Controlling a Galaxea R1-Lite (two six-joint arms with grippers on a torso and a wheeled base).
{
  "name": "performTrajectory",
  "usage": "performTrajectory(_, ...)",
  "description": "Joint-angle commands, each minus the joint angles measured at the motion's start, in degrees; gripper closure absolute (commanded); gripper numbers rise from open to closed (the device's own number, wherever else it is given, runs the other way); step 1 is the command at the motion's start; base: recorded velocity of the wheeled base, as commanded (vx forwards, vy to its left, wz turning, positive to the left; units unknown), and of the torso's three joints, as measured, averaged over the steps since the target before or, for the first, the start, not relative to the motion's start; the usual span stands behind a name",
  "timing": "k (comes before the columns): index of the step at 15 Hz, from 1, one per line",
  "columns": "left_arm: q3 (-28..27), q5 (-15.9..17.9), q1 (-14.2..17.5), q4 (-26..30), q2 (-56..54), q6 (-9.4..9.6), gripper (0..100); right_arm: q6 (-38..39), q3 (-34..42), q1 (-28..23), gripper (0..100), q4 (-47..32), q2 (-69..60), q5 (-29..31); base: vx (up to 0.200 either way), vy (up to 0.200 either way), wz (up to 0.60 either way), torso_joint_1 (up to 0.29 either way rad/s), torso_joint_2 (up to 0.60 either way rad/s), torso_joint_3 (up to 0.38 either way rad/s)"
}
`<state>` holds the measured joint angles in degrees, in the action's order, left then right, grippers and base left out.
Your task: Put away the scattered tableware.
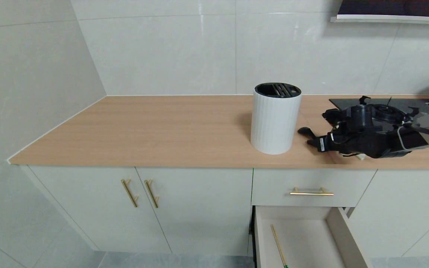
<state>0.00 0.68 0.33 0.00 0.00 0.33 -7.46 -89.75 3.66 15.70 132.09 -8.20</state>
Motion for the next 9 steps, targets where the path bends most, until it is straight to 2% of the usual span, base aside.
performTrajectory(1, 0.00, 0.02, 0.02, 0.00, 0.00, 0.02, 0, -0.01, 0.01, 0.03, 100, -0.23, 0.37, -0.06, 0.000, 0.000, 0.00, 0.000, 0.00, 0.000)
performTrajectory(7, 0.00, 0.02, 0.02, 0.00, 0.00, 0.02, 0, -0.01, -0.08, 0.12, 100, -0.58, 0.19, 0.91, 0.000, 0.000, 0.00, 0.000, 0.00, 0.000)
performTrajectory(9, 0.00, 0.02, 0.02, 0.00, 0.00, 0.02, 0, 1.57, 0.10, 0.12, 100, -0.94, -1.74, 2.93, 0.000, 0.000, 0.00, 0.000, 0.00, 0.000)
